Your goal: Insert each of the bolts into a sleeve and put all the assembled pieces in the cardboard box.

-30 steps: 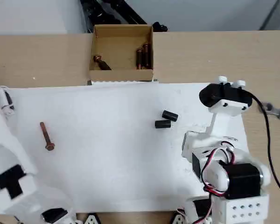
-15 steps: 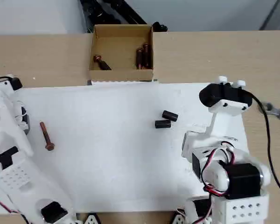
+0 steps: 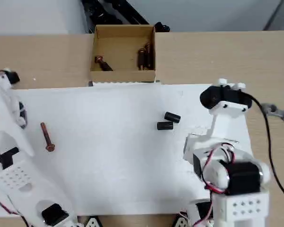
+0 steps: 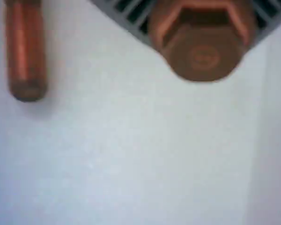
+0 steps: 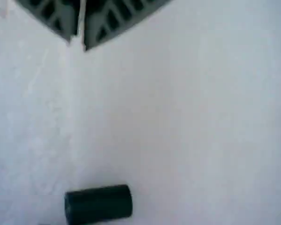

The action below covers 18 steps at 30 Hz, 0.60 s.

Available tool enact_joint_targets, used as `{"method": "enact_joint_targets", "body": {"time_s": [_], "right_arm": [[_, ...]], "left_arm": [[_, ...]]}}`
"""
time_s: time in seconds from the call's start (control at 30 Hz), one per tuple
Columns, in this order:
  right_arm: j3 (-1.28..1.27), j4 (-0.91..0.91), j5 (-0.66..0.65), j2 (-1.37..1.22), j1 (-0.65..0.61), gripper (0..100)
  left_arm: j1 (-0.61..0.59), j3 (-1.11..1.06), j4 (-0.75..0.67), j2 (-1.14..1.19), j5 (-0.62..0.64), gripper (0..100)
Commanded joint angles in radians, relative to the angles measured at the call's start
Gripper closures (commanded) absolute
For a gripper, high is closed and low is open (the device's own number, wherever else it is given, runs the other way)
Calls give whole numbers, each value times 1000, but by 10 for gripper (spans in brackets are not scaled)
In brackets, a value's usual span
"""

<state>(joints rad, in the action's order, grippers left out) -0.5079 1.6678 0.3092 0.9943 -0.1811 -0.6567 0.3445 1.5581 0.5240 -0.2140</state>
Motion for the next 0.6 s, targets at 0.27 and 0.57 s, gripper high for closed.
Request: {"method": "enact_joint_targets", "body": {"time_s": [0.27,0.57], "right_arm": [[104,-7,2,-329,-117,994],[262,-5,-184,-522,-111,995]], "left_arm": [[92,171,158,-454,-8,994],[132,-154,121,-789,-8,994]]}}
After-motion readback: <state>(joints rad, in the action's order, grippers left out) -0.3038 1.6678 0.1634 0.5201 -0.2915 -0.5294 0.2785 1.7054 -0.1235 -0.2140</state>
